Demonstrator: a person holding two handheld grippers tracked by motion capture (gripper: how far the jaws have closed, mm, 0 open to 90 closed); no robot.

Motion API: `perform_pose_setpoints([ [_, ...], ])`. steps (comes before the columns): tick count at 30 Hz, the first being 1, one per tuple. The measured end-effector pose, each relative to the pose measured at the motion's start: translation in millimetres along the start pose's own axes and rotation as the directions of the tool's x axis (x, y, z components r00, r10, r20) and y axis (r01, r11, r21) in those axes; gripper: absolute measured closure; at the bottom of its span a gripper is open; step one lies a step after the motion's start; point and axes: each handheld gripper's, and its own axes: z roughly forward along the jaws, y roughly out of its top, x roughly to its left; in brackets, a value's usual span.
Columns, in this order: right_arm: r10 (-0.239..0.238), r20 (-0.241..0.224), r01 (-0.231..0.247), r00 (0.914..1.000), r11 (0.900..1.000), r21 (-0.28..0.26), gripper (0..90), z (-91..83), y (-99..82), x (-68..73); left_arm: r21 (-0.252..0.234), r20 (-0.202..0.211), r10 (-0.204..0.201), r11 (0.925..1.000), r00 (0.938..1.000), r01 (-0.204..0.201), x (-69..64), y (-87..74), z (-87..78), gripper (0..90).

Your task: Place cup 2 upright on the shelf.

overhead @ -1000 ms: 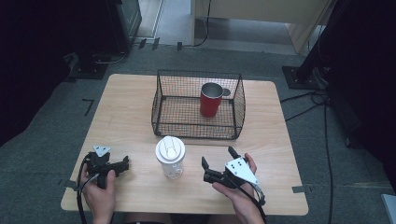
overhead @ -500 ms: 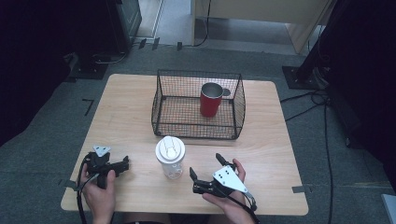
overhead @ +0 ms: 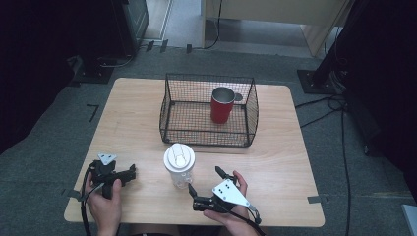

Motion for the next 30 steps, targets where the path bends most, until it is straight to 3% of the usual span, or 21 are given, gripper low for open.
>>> perform_pose_setpoints([
  [30, -0.013, -0.056, 0.012, 0.9984, 0.9998, -0.017, 0.0, 23.5, 12.0, 23.2, -0.002, 0.0, -0.002, 1.0, 1.0, 0.002, -0.2, 0.0, 0.2, 0.0],
])
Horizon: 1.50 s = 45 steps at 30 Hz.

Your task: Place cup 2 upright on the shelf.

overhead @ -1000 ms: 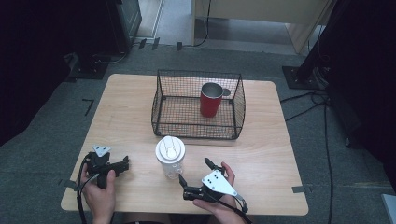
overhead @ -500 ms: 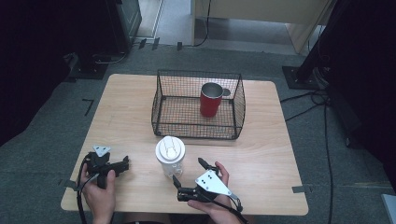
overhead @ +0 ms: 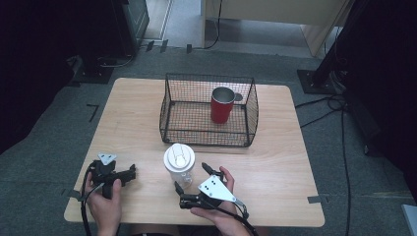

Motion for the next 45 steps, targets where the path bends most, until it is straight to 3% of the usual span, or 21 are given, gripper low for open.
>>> perform_pose_setpoints([
  [28, 0.046, 0.017, -0.046, 0.9988, 0.9985, -0.031, 7.0, 30.0, 14.7, 10.0, 0.0, 0.0, -0.001, 1.0, 1.0, 0.001, 0.0, 0.0, 0.0, 0.0],
  [41, 0.029, 0.033, -0.028, 0.999, 0.9995, -0.015, 7.4, 40.8, 18.0, 10.6, 0.0, 0.0, 0.0, 1.0, 1.0, 0.0, 0.0, 0.1, 0.1, 0.0],
  [43, 0.029, 0.042, -0.028, 0.9987, 0.9996, -0.01, 13.9, 42.6, 19.0, 11.4, 0.001, 0.0, 0.0, 1.0, 1.0, 0.0, 0.1, 0.2, 0.2, 0.0],
  [45, 0.024, 0.046, -0.024, 0.9987, 0.9997, -0.007, 14.4, 43.8, 19.7, 11.9, 0.0, 0.0, 0.0, 1.0, 1.0, 0.0, 0.0, 0.2, 0.2, 0.0],
])
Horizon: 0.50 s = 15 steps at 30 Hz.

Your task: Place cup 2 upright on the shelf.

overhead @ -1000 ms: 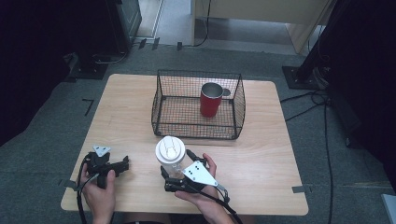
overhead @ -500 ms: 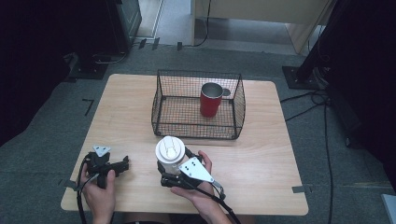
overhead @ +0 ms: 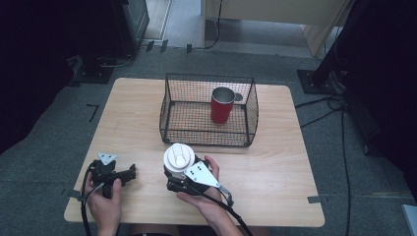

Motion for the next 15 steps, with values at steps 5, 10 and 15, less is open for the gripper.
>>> perform_pose_setpoints([
  [5, -0.012, 0.011, 0.012, 0.9999, 0.9999, -0.007, 15.3, 0.7, 1.1, 0.3, -0.001, 0.0, 0.0, 1.0, 1.0, 0.0, 0.0, 0.0, 0.1, 0.0],
  [10, -0.004, 0.017, 0.004, 0.9999, 0.9994, -0.033, 15.8, -0.7, 3.3, -0.9, 0.001, 0.0, 0.003, 1.0, 1.0, -0.003, 0.2, 0.1, -0.1, 0.0],
  [15, 0.039, 0.042, -0.036, 0.9984, 0.9971, -0.067, 15.9, -1.7, 7.7, -4.1, 0.002, 0.0, 0.003, 1.0, 1.0, -0.003, 0.2, 0.1, -0.1, 0.0],
])
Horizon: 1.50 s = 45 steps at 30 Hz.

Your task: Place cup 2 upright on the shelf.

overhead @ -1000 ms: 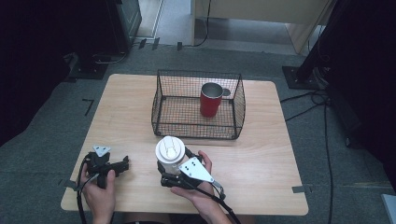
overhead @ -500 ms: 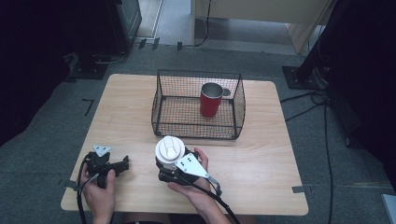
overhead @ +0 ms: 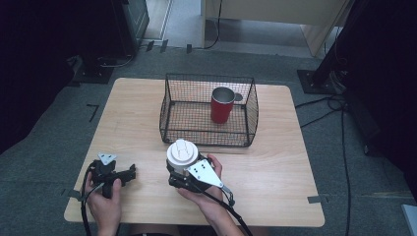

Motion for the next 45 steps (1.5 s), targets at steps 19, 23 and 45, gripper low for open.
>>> perform_pose_setpoints([
  [19, -0.008, 0.012, 0.009, 0.9999, 0.9977, -0.067, 15.8, -0.2, 22.1, -4.9, -0.002, -0.002, -0.003, 1.0, 1.0, 0.002, -0.2, 0.2, 0.4, 0.0],
  [23, -0.018, 0.009, 0.019, 0.9998, 0.9967, -0.079, 15.8, 1.1, 28.9, -3.5, 0.0, -0.001, 0.0, 1.0, 1.0, 0.0, 0.0, 0.2, 0.2, 0.0],
  [45, -0.047, 0.021, 0.05, 0.9987, 0.9865, -0.156, 15.9, 17.8, 73.4, -4.9, 0.002, 0.0, 0.0, 1.0, 1.0, 0.0, 0.0, 0.3, 0.1, 0.0],
])
